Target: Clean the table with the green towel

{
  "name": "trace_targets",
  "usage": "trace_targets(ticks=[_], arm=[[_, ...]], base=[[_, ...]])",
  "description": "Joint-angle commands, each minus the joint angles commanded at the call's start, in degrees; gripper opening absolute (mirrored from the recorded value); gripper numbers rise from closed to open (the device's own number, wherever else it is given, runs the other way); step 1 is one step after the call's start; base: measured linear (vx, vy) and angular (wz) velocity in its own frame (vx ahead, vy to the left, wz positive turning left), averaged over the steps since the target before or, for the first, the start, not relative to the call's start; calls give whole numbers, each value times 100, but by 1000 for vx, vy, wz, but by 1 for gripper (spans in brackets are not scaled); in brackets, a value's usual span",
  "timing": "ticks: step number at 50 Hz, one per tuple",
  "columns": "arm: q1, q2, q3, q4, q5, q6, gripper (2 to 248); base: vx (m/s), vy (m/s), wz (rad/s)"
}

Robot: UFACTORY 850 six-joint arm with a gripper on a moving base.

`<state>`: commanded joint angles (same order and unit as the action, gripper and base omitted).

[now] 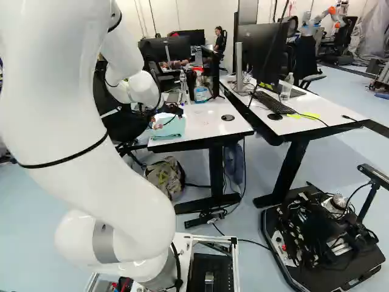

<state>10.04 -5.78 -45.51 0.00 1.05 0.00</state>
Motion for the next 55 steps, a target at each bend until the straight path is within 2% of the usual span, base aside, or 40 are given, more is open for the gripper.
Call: trace_targets(ticks=[19, 55], arm=[[31, -433, -524, 0, -79, 0, 247], [28, -892, -637, 0, -79, 0, 247]], base=[[0, 0, 0], [0, 0, 0]])
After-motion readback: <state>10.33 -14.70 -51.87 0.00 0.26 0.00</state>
